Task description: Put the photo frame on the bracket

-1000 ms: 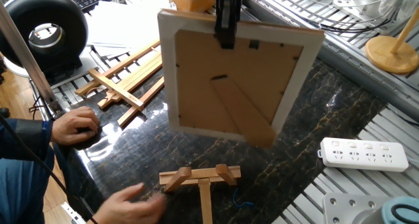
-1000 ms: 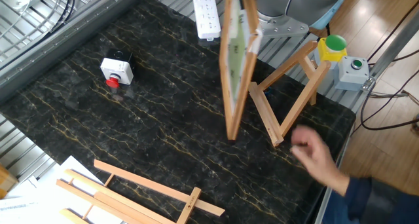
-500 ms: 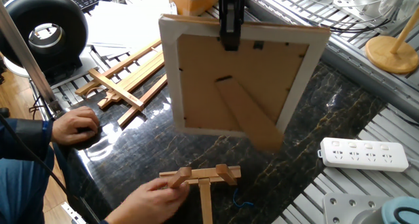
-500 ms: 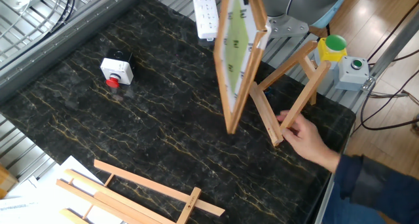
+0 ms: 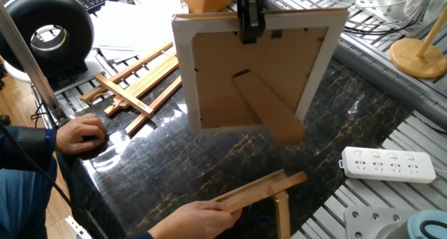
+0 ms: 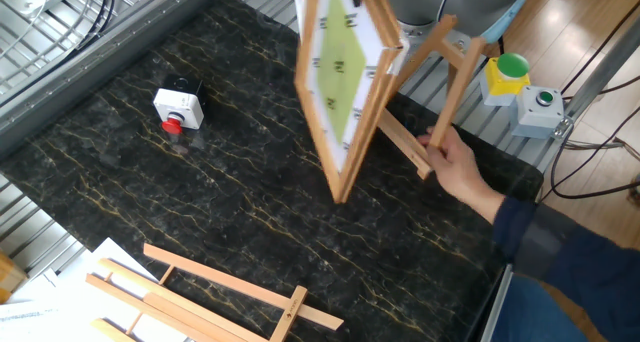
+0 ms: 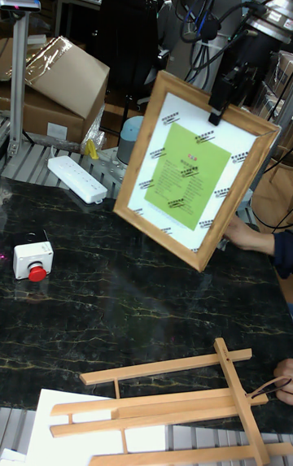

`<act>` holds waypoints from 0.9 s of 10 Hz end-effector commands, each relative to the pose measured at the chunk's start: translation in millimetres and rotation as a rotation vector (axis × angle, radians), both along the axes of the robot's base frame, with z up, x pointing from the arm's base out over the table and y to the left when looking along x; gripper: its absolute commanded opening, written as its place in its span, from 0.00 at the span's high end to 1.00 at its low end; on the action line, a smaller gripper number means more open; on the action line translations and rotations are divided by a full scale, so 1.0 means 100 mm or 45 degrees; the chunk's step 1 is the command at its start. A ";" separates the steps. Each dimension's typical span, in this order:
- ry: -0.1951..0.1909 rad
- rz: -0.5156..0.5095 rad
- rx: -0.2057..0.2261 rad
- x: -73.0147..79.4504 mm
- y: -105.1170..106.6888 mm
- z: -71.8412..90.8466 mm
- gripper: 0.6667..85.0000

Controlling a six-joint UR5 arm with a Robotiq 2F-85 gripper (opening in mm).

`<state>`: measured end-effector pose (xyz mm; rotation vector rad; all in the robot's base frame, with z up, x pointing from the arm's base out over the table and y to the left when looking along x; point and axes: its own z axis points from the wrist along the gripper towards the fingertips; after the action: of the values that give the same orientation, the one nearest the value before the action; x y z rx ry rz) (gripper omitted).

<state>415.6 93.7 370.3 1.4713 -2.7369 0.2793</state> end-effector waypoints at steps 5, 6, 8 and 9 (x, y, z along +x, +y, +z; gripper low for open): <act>-0.053 0.431 -0.004 0.30 -0.01 -0.03 1.00; -0.041 0.404 -0.015 0.27 -0.04 -0.03 1.00; -0.010 0.271 0.072 0.15 0.10 -0.07 1.00; 0.027 0.199 0.145 0.04 0.22 -0.08 1.00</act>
<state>433.6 97.0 364.1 1.8088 -2.5843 0.2580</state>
